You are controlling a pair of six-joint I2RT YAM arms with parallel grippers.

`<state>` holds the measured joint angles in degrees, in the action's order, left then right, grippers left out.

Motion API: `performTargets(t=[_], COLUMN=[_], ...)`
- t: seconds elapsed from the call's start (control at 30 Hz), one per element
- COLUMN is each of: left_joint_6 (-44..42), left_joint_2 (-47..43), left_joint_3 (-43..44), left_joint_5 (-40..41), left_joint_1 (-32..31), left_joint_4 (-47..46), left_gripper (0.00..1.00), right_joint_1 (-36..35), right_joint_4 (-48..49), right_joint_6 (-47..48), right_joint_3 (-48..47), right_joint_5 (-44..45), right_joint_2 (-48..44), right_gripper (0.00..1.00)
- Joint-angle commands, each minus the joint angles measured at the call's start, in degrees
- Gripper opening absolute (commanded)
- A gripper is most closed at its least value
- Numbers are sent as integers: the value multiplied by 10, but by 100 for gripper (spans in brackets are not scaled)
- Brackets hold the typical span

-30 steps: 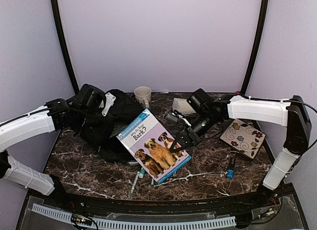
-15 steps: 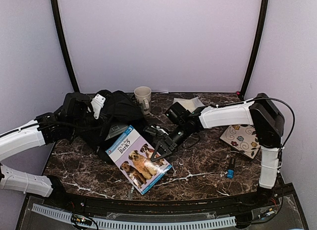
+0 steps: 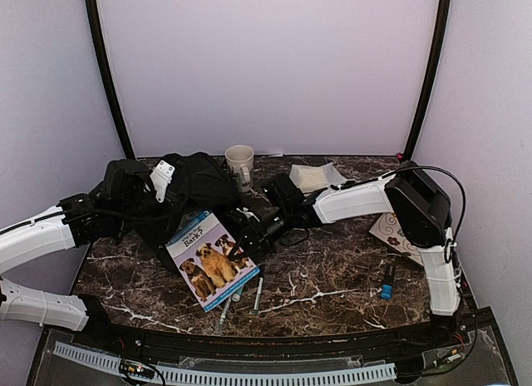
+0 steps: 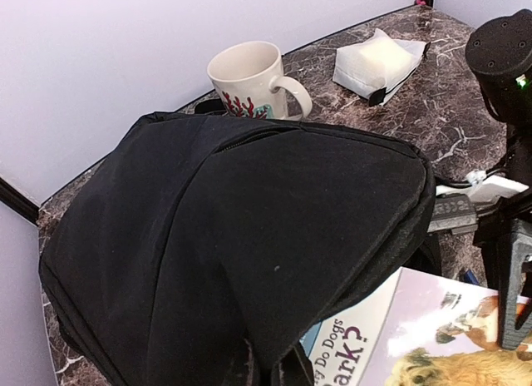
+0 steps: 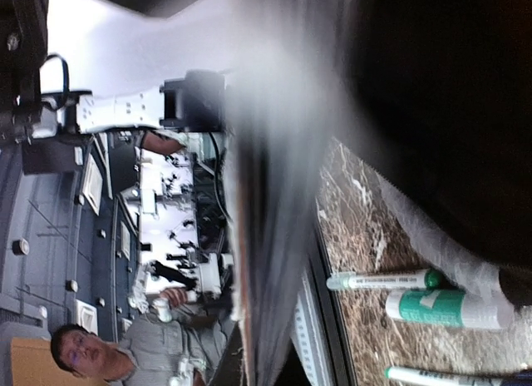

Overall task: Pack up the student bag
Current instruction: Place the book in the largest pocket of the bag.

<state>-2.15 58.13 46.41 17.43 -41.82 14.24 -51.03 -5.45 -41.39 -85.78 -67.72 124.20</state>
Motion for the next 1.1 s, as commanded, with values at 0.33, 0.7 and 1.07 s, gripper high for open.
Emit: performTargets(t=[0.33,0.7,1.07], left_joint_6=[-18,-22,-23], left_joint_2=[-41,-44,-26], left_joint_3=[-9,-12,-9], left_joint_5=[-1,-8,-28], left_joint_1=[-1,0,0], left_joint_4=[-85,-86,-84], left_gripper=[0,0,0], right_joint_1=[12,13,15], right_joint_4=[377,381,232], right_joint_6=[-326,-344,-259], right_joint_3=[9,-46,-112], right_joint_5=[-12,8,59], right_joint_2=[80,125,171], right_gripper=[0,0,6])
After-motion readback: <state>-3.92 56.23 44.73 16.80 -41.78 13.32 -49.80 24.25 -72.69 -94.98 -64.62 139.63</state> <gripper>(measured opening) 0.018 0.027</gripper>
